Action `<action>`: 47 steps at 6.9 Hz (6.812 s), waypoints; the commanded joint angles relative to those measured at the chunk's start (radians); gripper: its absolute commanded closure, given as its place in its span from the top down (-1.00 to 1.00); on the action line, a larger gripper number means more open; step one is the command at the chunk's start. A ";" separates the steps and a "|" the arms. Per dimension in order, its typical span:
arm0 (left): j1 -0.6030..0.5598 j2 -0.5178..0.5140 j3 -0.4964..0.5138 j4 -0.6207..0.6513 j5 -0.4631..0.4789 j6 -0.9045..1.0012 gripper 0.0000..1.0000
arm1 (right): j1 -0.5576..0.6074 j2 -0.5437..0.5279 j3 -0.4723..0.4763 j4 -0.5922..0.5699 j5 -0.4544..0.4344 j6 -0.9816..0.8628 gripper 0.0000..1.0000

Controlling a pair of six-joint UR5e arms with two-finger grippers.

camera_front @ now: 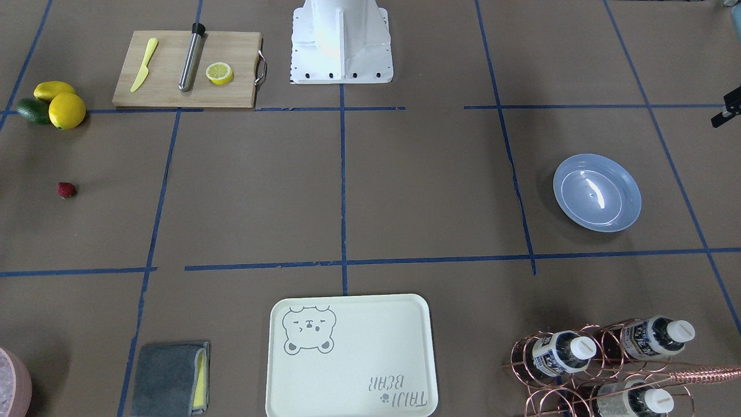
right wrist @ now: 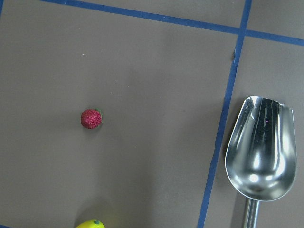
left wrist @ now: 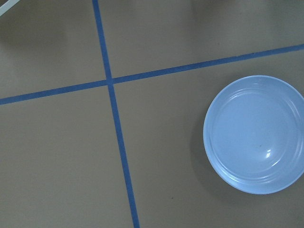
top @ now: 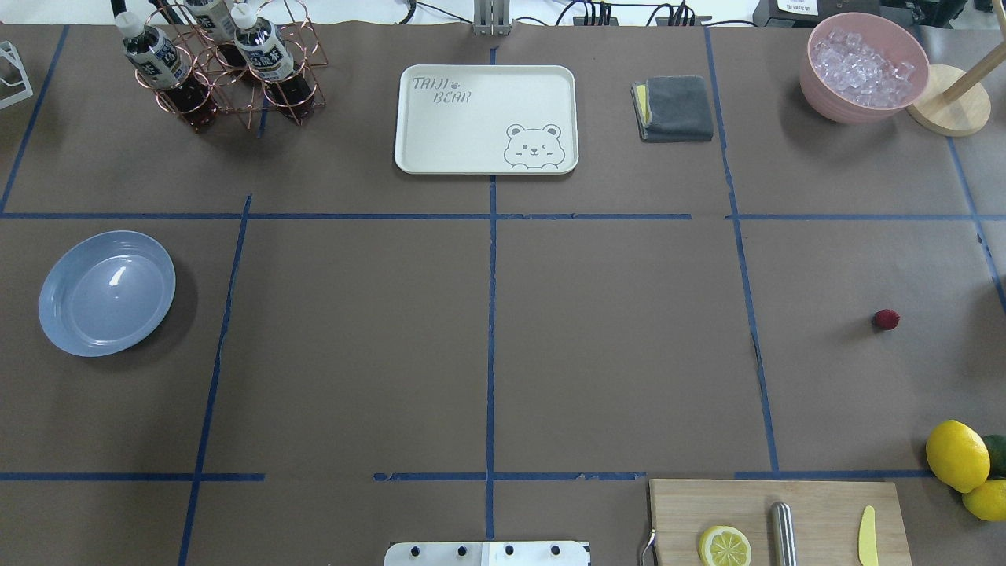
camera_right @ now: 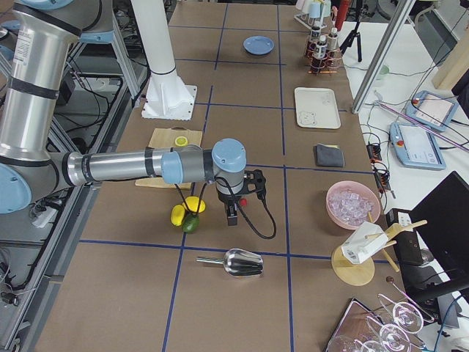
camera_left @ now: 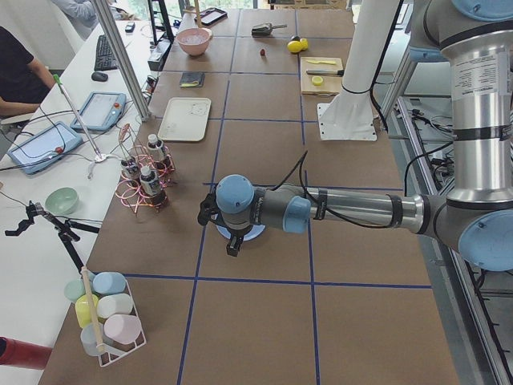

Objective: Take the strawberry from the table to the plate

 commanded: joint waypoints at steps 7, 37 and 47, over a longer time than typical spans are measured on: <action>0.344 -0.129 0.311 -0.510 0.235 -0.603 0.80 | -0.002 0.000 -0.002 -0.007 0.011 0.004 1.00; 0.932 -0.652 0.244 -0.640 0.540 -1.571 -1.00 | -0.005 0.000 -0.001 0.026 0.096 0.007 1.00; 0.889 -0.623 0.120 -0.625 0.551 -1.583 0.63 | -0.194 0.005 -0.017 0.233 0.007 0.418 1.00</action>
